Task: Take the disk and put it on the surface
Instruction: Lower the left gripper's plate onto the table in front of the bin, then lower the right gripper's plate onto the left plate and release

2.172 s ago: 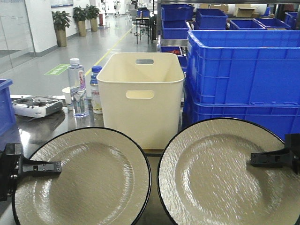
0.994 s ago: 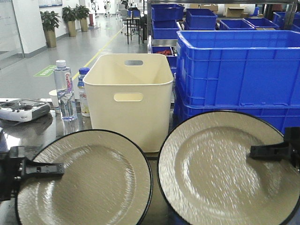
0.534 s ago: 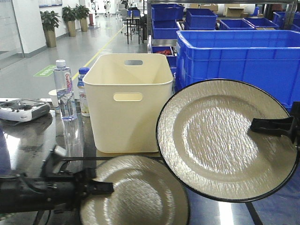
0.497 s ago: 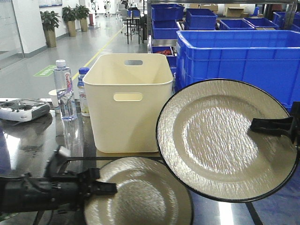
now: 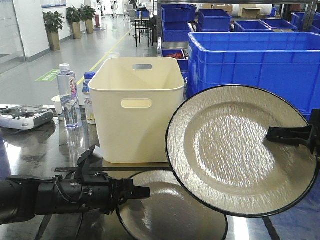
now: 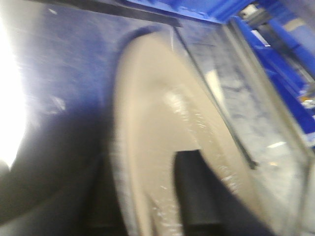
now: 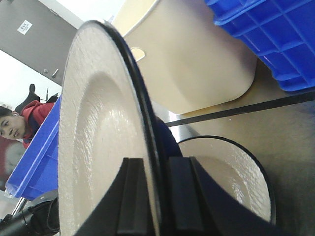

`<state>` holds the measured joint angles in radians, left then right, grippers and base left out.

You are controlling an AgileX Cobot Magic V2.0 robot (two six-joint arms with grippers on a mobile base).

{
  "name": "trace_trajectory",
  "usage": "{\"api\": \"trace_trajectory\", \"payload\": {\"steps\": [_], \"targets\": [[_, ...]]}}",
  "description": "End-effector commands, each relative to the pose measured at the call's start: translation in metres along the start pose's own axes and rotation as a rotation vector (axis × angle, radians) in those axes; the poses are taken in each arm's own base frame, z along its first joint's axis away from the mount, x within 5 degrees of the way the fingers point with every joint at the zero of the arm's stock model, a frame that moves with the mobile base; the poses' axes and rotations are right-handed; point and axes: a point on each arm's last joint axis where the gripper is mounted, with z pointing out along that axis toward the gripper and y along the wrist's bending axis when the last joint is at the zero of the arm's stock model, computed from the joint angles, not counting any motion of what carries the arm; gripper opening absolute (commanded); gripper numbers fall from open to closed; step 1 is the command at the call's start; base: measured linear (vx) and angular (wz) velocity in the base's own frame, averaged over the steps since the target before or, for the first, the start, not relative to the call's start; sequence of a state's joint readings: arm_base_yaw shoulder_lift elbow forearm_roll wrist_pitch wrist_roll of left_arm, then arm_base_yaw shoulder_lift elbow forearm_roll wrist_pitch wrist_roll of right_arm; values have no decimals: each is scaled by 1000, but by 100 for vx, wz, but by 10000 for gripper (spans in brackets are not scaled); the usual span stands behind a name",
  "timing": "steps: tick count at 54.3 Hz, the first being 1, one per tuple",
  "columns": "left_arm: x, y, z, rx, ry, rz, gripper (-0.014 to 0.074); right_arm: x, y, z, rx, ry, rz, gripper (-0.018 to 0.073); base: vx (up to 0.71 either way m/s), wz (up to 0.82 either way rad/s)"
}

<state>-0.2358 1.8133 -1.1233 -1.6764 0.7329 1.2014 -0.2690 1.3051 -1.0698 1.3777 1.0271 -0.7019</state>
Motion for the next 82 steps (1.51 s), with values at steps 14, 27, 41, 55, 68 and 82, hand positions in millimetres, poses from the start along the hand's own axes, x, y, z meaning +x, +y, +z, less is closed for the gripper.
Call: {"api": "trace_trajectory", "payload": {"steps": [14, 27, 41, 55, 68, 82], "targets": [[-28, -2, -25, -139, -94, 246, 592, -12, 25, -10, -115, -98, 10, -9, 0, 0], [-48, -33, -88, -132, -134, 448, 568, -10, 15, 2, -5, -99, -26, -9, 0, 0], [-52, -89, -166, -198, -236, 565, 232, 13, 4, 67, -6, 40, 33, -9, 0, 0], [-41, -120, -195, -231, -266, 616, -8, 46, -6, 123, 29, 145, 78, 0, 0, 0], [-37, -124, -196, -207, -241, 604, -7, 59, -15, 141, 62, 182, 33, 132, 0, 0], [-36, -125, -196, -197, -234, 587, -7, 57, -17, 140, 72, 177, -204, 431, 0, 0]]}}
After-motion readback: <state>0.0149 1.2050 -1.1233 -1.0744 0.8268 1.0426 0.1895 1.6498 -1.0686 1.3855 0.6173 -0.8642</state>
